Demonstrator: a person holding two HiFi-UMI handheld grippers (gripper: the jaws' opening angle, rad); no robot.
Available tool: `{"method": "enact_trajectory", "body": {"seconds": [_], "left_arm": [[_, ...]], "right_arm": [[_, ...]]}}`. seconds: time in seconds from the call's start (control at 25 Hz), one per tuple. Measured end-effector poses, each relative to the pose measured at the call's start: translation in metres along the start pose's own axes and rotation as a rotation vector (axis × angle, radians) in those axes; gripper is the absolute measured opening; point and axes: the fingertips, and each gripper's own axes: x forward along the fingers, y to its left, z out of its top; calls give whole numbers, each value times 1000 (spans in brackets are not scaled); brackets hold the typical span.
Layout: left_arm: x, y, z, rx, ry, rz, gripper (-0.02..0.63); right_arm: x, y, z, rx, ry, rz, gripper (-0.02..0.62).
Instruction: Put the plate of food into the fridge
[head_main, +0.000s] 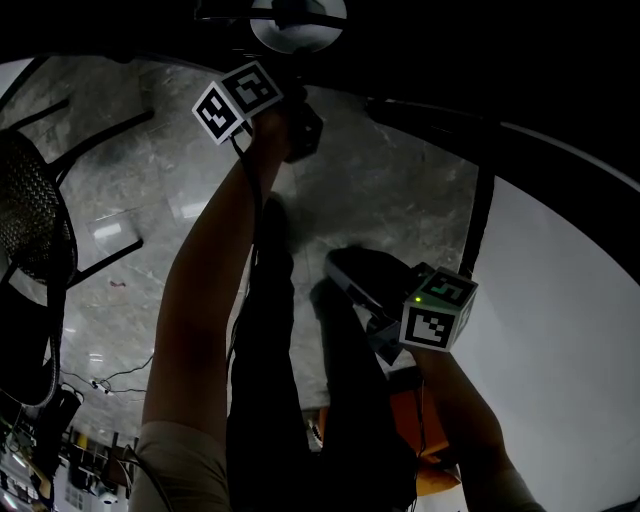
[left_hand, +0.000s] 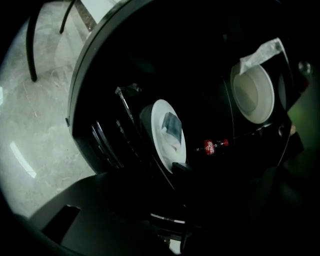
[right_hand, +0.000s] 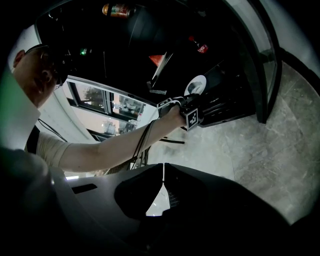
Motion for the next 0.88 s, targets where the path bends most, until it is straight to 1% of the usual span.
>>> {"method": "enact_trajectory", "body": {"seconds": [0.08, 0.2, 0.32, 0.52, 0.64, 0.76, 0.88], "left_arm": [[3, 1, 2, -3, 5, -3, 127], [7, 0, 6, 15, 14, 1, 134], [10, 0, 5, 23, 21, 8, 148], [16, 0, 7, 41, 43, 23, 168], [18, -1, 7, 45, 47, 22, 172], [15, -2, 7, 86, 64, 25, 173], [9, -6, 4, 116, 74, 13, 195]], "right_arm": [[-1, -2, 0, -2, 0, -1, 25], [0, -4, 1, 3, -5, -6, 25], [-3, -8, -3, 23, -3, -10, 25], [-3, -11, 0, 12, -9, -15, 25], [-3, -12, -6, 32, -4, -18, 25], [-1, -12, -6, 21, 0, -20, 26], [0, -10, -3, 9, -7, -19, 26]]}}
